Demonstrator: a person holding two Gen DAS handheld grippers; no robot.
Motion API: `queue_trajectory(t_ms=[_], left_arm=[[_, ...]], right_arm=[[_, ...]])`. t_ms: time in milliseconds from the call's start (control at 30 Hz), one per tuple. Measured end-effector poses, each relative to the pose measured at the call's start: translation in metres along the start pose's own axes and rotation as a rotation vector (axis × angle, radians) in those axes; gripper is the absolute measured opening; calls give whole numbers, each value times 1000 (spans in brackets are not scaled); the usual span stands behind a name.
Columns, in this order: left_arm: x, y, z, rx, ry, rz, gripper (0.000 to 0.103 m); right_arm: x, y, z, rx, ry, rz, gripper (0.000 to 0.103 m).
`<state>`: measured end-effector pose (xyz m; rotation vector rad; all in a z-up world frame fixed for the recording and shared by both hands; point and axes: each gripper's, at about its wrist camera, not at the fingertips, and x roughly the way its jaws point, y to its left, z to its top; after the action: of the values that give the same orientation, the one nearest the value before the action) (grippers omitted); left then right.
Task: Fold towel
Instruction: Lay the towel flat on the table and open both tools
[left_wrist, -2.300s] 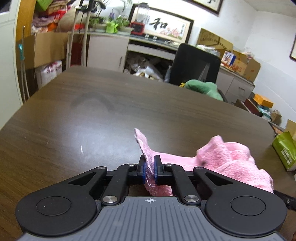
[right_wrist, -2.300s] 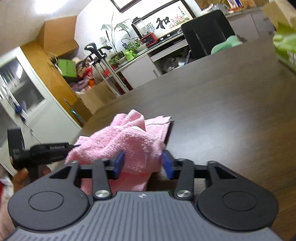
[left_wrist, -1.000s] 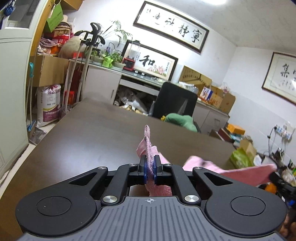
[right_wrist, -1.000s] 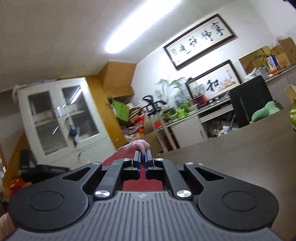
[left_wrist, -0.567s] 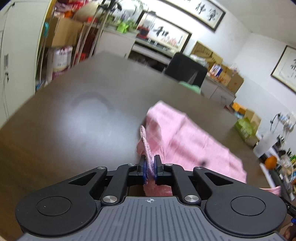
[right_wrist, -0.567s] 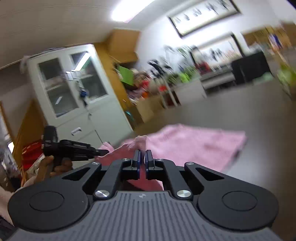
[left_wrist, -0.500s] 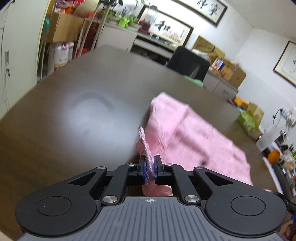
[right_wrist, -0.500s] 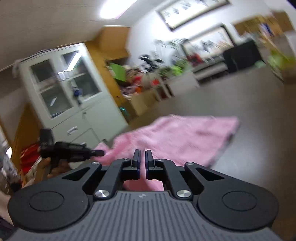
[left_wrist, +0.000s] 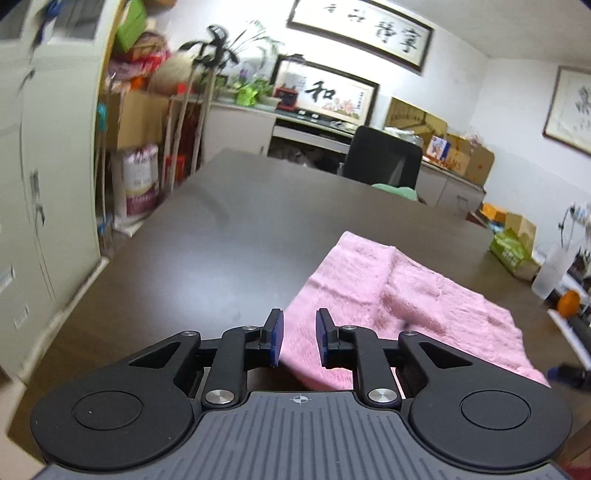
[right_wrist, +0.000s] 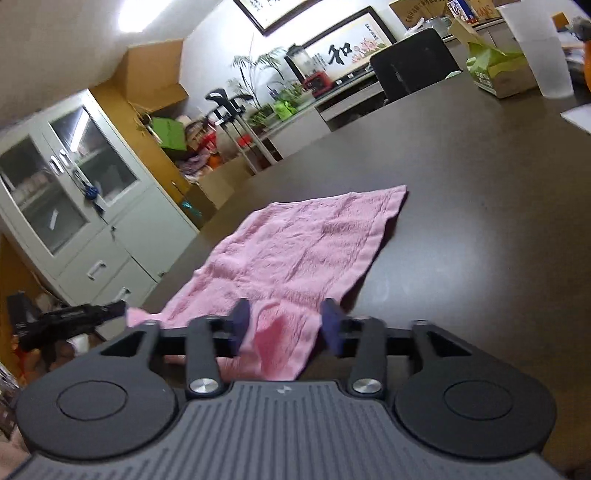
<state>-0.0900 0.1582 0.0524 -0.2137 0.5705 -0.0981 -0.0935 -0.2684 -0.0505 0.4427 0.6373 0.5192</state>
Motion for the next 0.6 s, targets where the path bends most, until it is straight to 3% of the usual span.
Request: queue_trajectory(t_ms=[133,267,367,600], left_arm=[[24,-21,2,79,54,-49,29],[54,-40,-1,139,140,-105,32],[72,-49,-4,158,201,-122,32],[104,-63,4,227,238,-100,36]], right_arm=[[23,16,18,-96,67,-100,50],[48,22,31,-126,158,-116,53],[67,26,41,-148,226,-128,60],[103,31,61,-203,340,-172,63]])
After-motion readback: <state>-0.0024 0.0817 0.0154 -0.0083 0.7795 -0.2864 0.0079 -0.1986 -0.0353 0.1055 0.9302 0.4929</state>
